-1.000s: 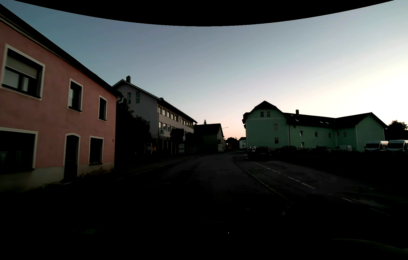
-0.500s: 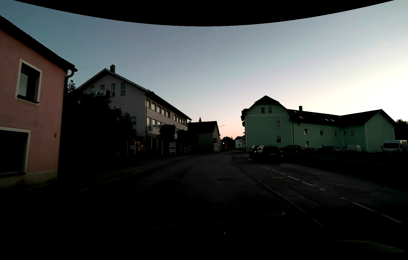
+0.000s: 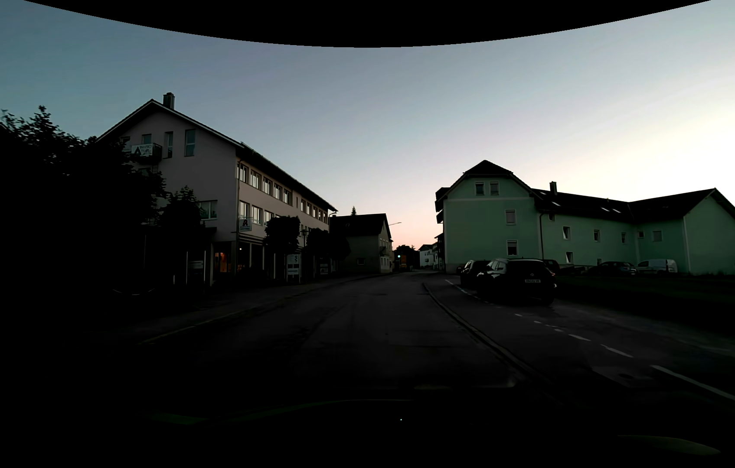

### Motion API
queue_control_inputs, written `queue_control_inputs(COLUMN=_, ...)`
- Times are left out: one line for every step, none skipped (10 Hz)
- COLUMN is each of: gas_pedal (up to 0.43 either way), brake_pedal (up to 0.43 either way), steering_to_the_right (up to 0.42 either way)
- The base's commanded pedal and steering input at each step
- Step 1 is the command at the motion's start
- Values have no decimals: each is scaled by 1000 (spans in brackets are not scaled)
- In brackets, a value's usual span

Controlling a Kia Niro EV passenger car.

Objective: Follow the waypoints while adhering to traffic rules and regulations

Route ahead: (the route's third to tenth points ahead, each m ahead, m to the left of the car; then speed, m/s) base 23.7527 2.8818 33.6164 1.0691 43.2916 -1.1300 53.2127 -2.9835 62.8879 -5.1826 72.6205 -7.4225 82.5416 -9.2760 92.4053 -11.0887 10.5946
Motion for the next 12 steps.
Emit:
queue_control_inputs(gas_pedal=197, brake_pedal=0, steering_to_the_right=10)
queue_control_inputs(gas_pedal=197, brake_pedal=0, steering_to_the_right=11)
queue_control_inputs(gas_pedal=189, brake_pedal=0, steering_to_the_right=13)
queue_control_inputs(gas_pedal=157, brake_pedal=0, steering_to_the_right=15)
queue_control_inputs(gas_pedal=157, brake_pedal=0, steering_to_the_right=20)
queue_control_inputs(gas_pedal=150, brake_pedal=0, steering_to_the_right=23)
queue_control_inputs(gas_pedal=150, brake_pedal=0, steering_to_the_right=22)
queue_control_inputs(gas_pedal=138, brake_pedal=0, steering_to_the_right=22)
queue_control_inputs(gas_pedal=138, brake_pedal=0, steering_to_the_right=22)
queue_control_inputs(gas_pedal=138, brake_pedal=0, steering_to_the_right=22)
queue_control_inputs(gas_pedal=138, brake_pedal=0, steering_to_the_right=22)
queue_control_inputs(gas_pedal=138, brake_pedal=0, steering_to_the_right=22)
